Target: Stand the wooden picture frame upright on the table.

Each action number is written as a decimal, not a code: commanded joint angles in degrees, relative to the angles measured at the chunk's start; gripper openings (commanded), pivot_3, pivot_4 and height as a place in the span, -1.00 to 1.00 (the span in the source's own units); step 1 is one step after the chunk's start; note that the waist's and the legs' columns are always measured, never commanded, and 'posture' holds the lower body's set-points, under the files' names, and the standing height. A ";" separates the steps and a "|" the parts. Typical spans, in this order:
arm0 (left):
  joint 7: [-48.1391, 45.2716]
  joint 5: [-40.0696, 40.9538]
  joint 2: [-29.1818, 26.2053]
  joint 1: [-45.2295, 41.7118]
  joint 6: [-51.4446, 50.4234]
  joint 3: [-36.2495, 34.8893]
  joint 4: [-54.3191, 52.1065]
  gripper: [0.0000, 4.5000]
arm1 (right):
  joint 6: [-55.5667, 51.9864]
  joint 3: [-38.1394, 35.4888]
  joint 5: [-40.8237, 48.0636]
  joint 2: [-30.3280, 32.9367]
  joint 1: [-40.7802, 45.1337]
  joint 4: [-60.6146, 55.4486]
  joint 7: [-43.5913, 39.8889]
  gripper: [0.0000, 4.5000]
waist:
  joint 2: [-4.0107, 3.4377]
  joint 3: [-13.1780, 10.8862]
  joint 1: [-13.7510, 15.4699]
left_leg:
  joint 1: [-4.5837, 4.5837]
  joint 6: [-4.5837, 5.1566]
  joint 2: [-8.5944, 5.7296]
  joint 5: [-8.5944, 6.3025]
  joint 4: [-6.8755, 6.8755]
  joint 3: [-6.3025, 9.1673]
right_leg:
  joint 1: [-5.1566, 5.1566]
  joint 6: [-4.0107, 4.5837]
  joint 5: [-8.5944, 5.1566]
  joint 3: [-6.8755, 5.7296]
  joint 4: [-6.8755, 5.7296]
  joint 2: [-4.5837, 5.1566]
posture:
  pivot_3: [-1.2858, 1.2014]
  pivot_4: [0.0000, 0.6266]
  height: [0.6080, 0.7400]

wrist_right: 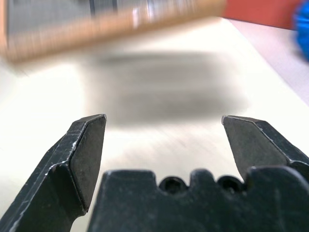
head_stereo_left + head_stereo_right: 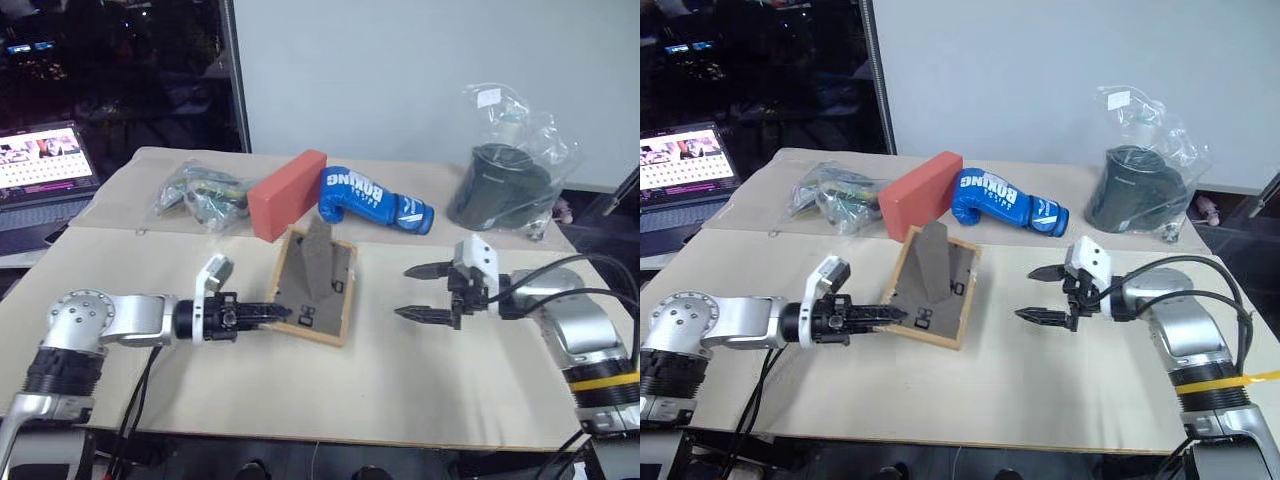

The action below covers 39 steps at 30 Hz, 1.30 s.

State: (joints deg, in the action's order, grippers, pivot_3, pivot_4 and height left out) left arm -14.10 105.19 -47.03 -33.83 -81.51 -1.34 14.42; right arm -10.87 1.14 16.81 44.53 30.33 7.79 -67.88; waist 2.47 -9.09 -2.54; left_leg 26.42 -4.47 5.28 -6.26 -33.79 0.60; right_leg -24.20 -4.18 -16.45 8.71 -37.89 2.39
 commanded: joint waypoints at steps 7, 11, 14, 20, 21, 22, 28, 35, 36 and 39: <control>-1.54 3.61 3.53 -2.72 -2.56 0.17 5.20 -0.49 | 53.40 2.85 -35.53 -3.97 -1.12 11.10 36.93 0.99 | 0.00 -0.01 0.00 | 0.00 0.00 -0.03 0.01 -0.04 0.01 | 0.01 -0.03 -0.01 0.01 -0.04 0.01 | 0.03 -0.52 0.80; -1.03 4.70 4.61 -3.33 -3.10 0.89 5.52 -0.49 | 56.66 3.94 -45.79 -7.07 0.69 9.54 48.81 0.99 | 0.00 -0.01 -0.07 | -0.01 -0.02 -0.04 0.02 -0.04 0.02 | 0.01 0.15 0.10 0.01 -0.13 0.01 | 0.03 -0.52 0.80; -0.11 5.84 5.31 -3.20 -2.94 1.73 5.08 -0.49 | 57.27 4.57 -49.30 -8.67 2.84 10.12 54.39 0.99 | 0.00 -0.01 -0.03 | -0.02 -0.04 -0.05 0.05 -0.06 0.04 | 0.03 0.18 0.12 0.01 -0.15 0.02 | 0.03 -0.52 0.80; 1.70 7.78 4.73 -1.13 -2.73 3.74 2.43 -0.49 | 59.02 5.89 -51.48 -10.48 6.03 9.28 60.11 0.99 | 0.01 -0.01 0.07 | -0.04 -0.04 -0.05 0.07 -0.06 0.10 | 0.11 0.19 0.13 -0.01 -0.15 0.02 | 0.03 -0.52 0.80; 1.86 7.80 4.69 -0.81 -2.55 3.74 2.31 -0.49 | 59.62 6.50 -51.63 -10.56 6.33 9.44 60.28 0.99 | 0.01 -0.01 0.07 | -0.04 -0.03 -0.06 0.07 -0.05 0.10 | 0.12 0.19 0.13 -0.01 -0.15 0.03 | 0.03 -0.52 0.80; 2.42 7.81 4.59 -0.48 -2.04 3.77 1.96 -0.49 | 60.12 7.17 -52.00 -10.60 6.56 9.52 60.56 0.99 | 0.01 -0.01 0.07 | -0.04 -0.04 -0.07 0.07 -0.05 0.11 | 0.12 0.19 0.13 -0.01 -0.15 0.04 | 0.03 -0.52 0.80; 1.23 7.81 4.28 -0.42 -1.68 3.66 -0.60 -0.49 | 61.47 10.87 -57.21 -10.78 7.62 9.95 63.36 0.99 | 0.01 -0.01 -0.04 | -0.05 -0.03 -0.09 0.07 -0.07 0.12 | 0.12 0.20 0.14 -0.01 -0.18 0.05 | 0.03 -0.52 0.80; 1.66 7.27 3.18 0.36 -0.67 3.76 -1.54 -0.49 | 60.72 10.23 -56.49 -10.68 9.20 11.77 66.35 0.51 | 0.01 -0.01 0.07 | -0.07 -0.02 -0.13 0.09 -0.08 0.16 | 0.17 0.20 0.14 -0.03 -0.18 0.09 | 0.03 -0.52 0.80; 1.05 5.93 2.98 0.90 -0.85 3.55 -3.32 -0.49 | 60.78 10.00 -56.71 -10.48 9.14 11.62 66.85 0.39 | 0.01 -0.01 0.07 | -0.07 -0.02 -0.13 0.09 -0.08 0.16 | 0.18 0.20 0.14 -0.03 -0.18 0.09 | 0.03 -0.52 0.80; -1.94 2.55 2.66 2.88 -1.20 2.61 -9.55 -0.49 | 60.89 9.97 -56.99 -10.11 9.02 11.74 67.63 -0.08 | 0.00 -0.01 -0.10 | -0.07 -0.02 -0.13 0.09 -0.07 0.17 | 0.17 0.20 0.14 -0.03 -0.18 0.09 | 0.03 -0.52 0.80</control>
State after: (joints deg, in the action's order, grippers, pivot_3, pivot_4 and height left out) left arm -14.71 110.07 -43.59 -31.99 -81.69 1.35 9.90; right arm 50.23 13.09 -41.79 33.62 37.77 20.58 -2.08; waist 2.47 -9.09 -2.64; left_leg 26.34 -4.49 5.14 -6.17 -33.85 0.75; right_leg -24.04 -3.98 -16.31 8.69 -38.08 2.49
